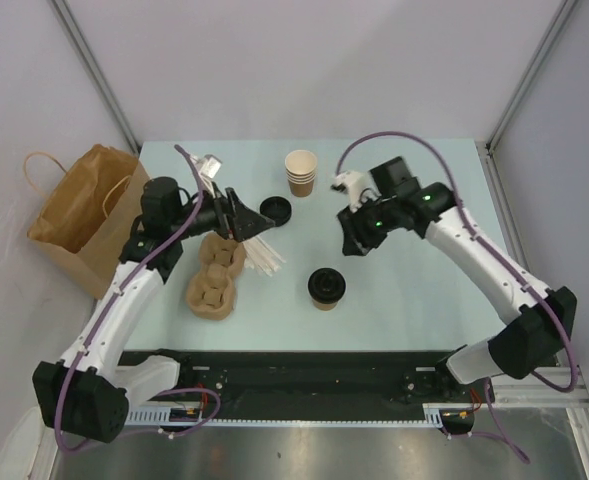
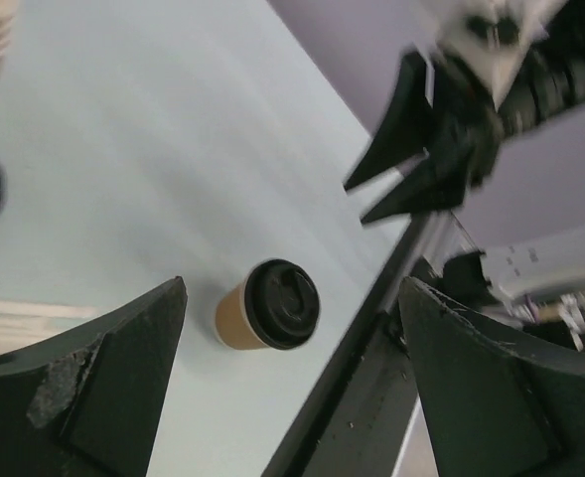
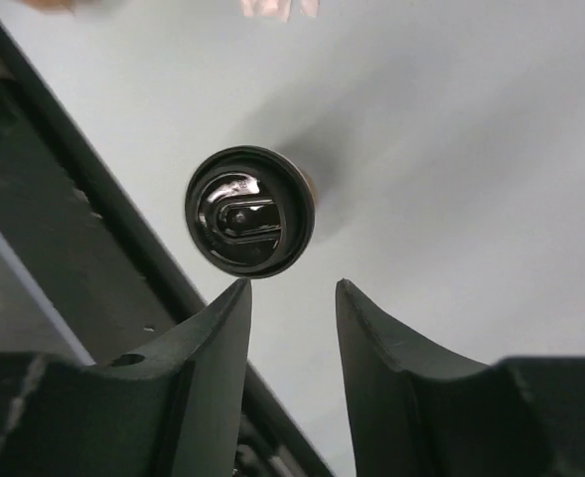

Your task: Pack the takeout coffee

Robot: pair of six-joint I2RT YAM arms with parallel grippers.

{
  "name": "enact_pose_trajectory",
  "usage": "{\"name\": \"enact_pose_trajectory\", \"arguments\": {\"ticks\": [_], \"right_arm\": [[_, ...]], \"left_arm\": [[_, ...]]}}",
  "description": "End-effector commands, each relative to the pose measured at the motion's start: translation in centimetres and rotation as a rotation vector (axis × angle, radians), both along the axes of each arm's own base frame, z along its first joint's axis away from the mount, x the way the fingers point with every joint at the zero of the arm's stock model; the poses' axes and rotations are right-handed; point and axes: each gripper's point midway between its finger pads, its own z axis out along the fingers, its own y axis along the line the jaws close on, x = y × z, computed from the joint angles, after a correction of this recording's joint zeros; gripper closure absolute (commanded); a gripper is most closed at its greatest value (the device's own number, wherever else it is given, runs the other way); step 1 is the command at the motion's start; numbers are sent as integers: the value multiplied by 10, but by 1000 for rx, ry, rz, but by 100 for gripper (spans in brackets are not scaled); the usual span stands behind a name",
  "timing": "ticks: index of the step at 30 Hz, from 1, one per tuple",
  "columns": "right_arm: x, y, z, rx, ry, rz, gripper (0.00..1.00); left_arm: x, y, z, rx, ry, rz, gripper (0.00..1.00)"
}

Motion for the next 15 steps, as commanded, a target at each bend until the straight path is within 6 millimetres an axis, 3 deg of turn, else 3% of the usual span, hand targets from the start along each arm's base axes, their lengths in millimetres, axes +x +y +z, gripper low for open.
{"name": "enact_pose_trajectory", "arguments": {"ticks": [1, 3, 5, 10, 12, 13, 15], "right_arm": [[-23, 2, 27, 397, 271, -18, 59], [-26, 3, 26, 448, 341, -24, 70], [-27, 4, 17, 448, 390, -30, 74], [-38, 15, 15, 535, 494, -10, 78], [-43, 16, 3, 537, 546, -29, 80], [-43, 17, 0, 537, 551, -30, 81], [-45, 19, -11, 522, 581, -34, 82]], "left_arm": [[-34, -41, 4, -109, -41, -263, 17], [-52, -66, -7, -118, -4, -362, 27], [-67, -88, -27, -106, 67, -451, 42], [-84, -114, -62, -97, 196, -542, 65], [-90, -121, -72, -95, 235, -562, 74], [-93, -124, -76, -90, 245, -573, 83], [-91, -128, -87, -76, 275, -577, 88]]}}
